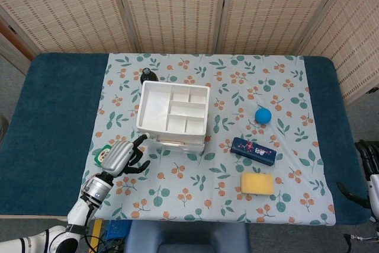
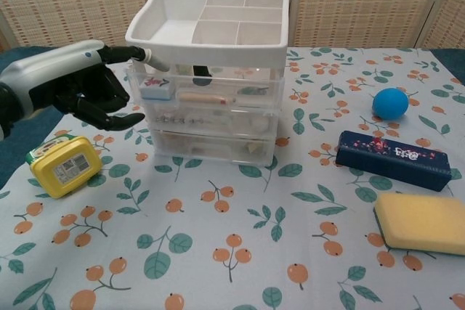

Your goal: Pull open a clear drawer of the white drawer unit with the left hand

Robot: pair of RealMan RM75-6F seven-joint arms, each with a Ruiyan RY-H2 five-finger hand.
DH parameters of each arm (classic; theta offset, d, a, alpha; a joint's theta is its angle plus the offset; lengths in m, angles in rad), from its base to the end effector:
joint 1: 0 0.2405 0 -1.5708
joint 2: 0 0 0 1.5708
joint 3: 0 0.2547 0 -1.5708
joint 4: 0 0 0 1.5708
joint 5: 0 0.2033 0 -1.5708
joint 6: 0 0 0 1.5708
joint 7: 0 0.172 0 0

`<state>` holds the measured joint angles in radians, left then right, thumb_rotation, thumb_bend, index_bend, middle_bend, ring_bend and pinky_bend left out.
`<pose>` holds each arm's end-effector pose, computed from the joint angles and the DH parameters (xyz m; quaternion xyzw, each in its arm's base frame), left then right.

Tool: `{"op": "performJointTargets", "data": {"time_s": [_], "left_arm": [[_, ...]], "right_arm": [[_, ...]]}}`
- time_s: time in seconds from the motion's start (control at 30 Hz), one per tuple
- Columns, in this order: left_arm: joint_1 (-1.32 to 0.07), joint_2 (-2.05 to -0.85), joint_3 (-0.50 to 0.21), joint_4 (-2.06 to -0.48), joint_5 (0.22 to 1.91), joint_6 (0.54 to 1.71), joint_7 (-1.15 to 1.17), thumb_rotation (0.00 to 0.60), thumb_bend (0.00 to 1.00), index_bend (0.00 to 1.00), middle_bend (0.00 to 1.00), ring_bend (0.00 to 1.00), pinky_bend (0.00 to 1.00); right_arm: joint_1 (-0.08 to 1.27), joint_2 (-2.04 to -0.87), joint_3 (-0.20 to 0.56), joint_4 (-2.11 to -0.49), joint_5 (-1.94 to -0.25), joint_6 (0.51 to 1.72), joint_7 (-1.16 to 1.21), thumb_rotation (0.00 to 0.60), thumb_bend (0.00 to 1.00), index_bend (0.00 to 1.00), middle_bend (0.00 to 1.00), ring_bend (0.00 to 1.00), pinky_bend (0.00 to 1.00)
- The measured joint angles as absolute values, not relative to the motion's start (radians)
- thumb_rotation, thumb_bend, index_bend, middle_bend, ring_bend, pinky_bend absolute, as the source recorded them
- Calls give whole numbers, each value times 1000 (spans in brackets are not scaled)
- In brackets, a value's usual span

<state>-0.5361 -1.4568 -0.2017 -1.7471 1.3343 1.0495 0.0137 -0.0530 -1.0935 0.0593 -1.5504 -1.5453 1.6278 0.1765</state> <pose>-0.1263 0.3080 0.0136 -0.6514 -0.4912 -0.4931 0.3021 -0.3269 -0.1657 0.1989 0.5359 -0.3943 0.4298 0.6104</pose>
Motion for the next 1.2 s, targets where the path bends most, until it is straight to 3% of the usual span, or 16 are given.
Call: {"op": "performJointTargets", "data": {"time_s": [0.57,1.2], "left_arm": [[-566,-1402,-162,-1814,1295,1036,114,600,343,287,944,1000,1000],[-541,-1318,-80,-1911,1375,1062,114,600,343,328,944,1000,1000]], "right_arm": [[-55,-1100,58,-1534,-1538,1622,195,600,207,0,36,0,7],[-59,-1099,56,-1534,-1543,1628,196,600,207,0,36,0,7]]}}
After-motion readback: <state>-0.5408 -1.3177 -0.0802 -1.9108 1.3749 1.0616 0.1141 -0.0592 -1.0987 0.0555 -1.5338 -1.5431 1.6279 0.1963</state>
